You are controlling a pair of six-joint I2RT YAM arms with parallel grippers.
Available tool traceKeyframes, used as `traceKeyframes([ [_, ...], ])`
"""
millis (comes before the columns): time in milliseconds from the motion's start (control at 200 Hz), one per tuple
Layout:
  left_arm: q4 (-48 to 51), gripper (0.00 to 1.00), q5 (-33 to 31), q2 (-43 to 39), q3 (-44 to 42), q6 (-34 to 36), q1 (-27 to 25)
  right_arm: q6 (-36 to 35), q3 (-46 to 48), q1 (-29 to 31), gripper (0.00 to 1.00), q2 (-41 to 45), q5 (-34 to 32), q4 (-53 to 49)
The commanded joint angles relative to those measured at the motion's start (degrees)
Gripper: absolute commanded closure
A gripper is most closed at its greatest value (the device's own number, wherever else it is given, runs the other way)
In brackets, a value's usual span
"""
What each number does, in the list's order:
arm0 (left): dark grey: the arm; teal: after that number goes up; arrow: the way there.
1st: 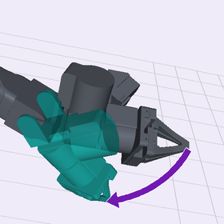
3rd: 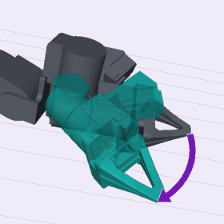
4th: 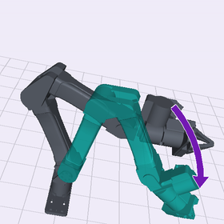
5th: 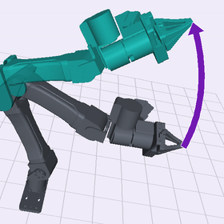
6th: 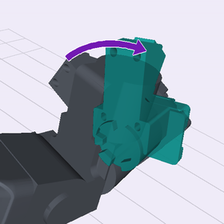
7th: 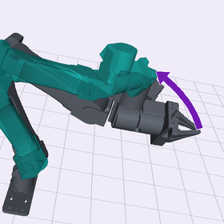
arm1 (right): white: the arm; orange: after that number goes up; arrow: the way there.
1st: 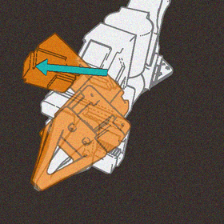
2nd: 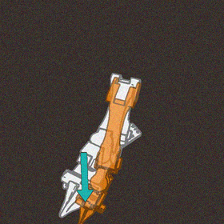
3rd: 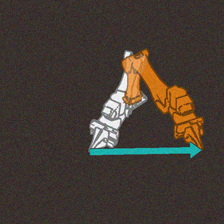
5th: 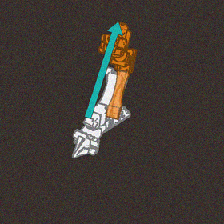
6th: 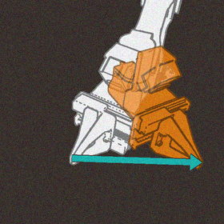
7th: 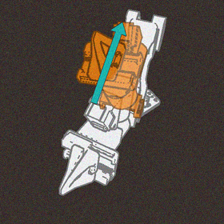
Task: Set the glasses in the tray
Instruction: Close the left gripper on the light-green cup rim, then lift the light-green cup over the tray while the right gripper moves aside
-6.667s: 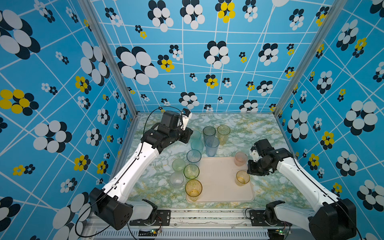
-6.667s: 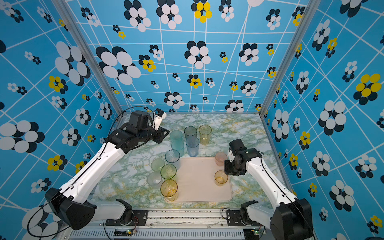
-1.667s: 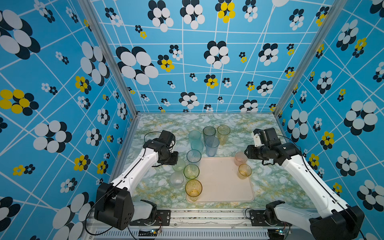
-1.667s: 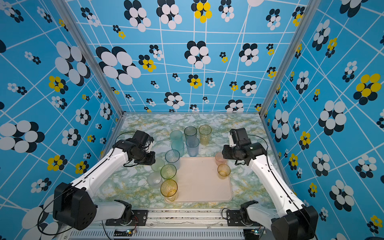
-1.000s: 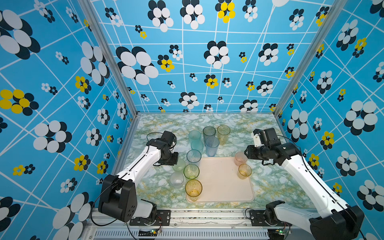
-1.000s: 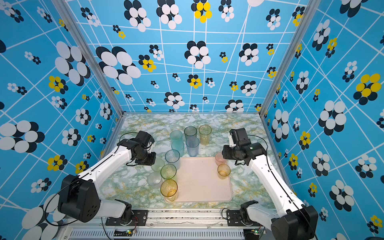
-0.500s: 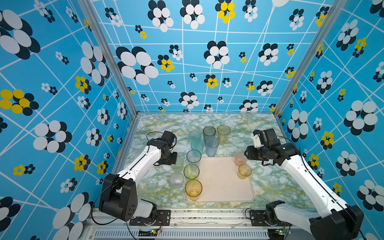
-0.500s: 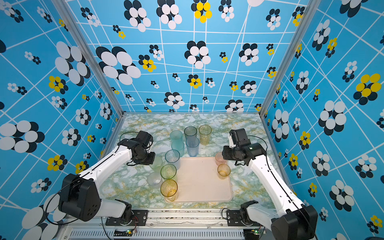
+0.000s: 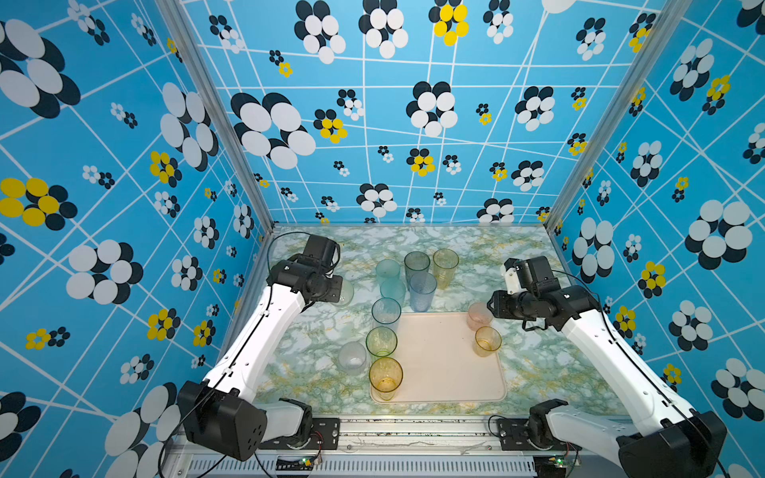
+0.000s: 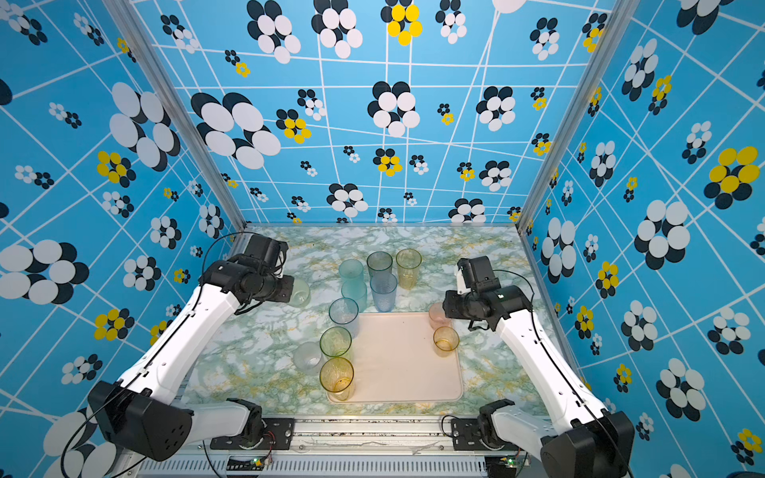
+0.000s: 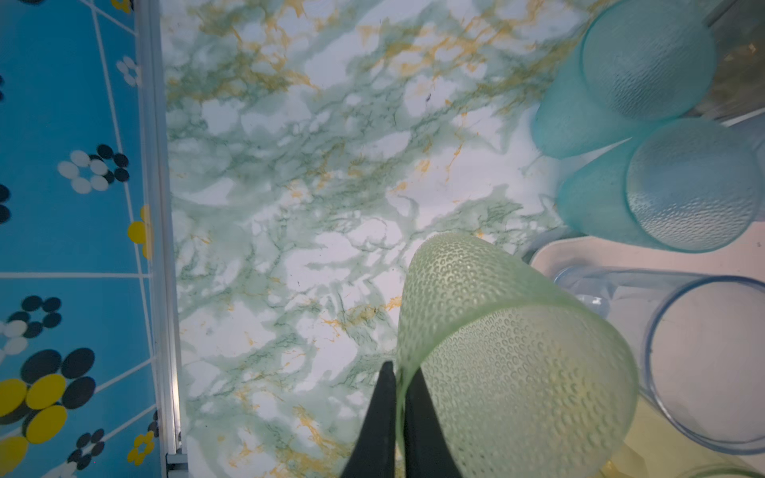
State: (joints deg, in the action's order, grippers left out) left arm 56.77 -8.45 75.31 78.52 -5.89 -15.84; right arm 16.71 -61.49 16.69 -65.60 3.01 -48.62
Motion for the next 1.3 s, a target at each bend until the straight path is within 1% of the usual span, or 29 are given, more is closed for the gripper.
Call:
traceKeyframes([
  [0,3.0,0.96,-1.3,-1.9,6.9,2.6,-0.6,-0.9,-0.3,-0.3,0.57,2.0,-2.6,-0.9],
  [80,4.0,0.96,-1.3,-1.8,11.3,3.3,-2.4,-1.0,-0.9,-0.3,0.57,3.4,-3.8,-1.5],
  [150,4.4,0.96,-1.4,-1.3,14.8,3.9,-5.0,-1.2,-1.9,-0.3,0.57,4.5,-4.8,-2.4],
  [360,5.6,0.96,-0.2,3.4,24.8,6.1,-16.2,-2.4,-5.3,-1.8,0.56,5.8,-8.1,-6.1],
  [505,6.2,0.96,4.8,7.7,29.3,8.3,-24.2,-1.2,-4.8,-6.1,0.55,5.3,-6.7,-4.7],
  [620,8.4,0.96,8.6,12.7,32.2,10.1,-31.0,0.6,-4.2,-9.5,0.53,3.9,-5.8,-1.6],
  [635,8.7,0.96,9.1,13.3,32.5,10.5,-31.7,0.9,-4.0,-9.6,0.53,3.6,-5.7,-1.2],
  [645,8.9,0.96,9.5,13.8,32.7,10.6,-32.3,1.0,-4.0,-11.1,0.53,3.4,-5.5,-0.9],
  [670,9.3,0.96,10.3,15.0,33.0,11.0,-33.9,1.4,-4.0,-12.3,0.53,2.8,-5.4,-0.4],
  [795,10.0,0.96,13.7,20.1,34.4,13.0,-39.9,2.4,-3.9,-15.2,0.53,-0.6,-4.2,2.0],
  [895,8.9,0.96,17.9,23.7,34.5,14.4,-43.5,3.1,-2.8,-16.8,0.53,-2.4,-2.6,4.1],
  [1080,5.5,0.96,20.6,30.5,34.5,16.9,-49.8,3.6,-1.5,-18.0,0.53,-3.5,-1.3,6.4],
  [1180,5.6,0.97,21.6,36.2,36.4,18.1,-52.1,3.4,-1.5,-18.6,0.53,-4.2,-0.6,6.8],
  [1295,7.0,0.97,22.7,41.8,39.9,19.2,-53.6,3.2,-1.7,-19.1,0.53,-4.8,0.3,7.0],
])
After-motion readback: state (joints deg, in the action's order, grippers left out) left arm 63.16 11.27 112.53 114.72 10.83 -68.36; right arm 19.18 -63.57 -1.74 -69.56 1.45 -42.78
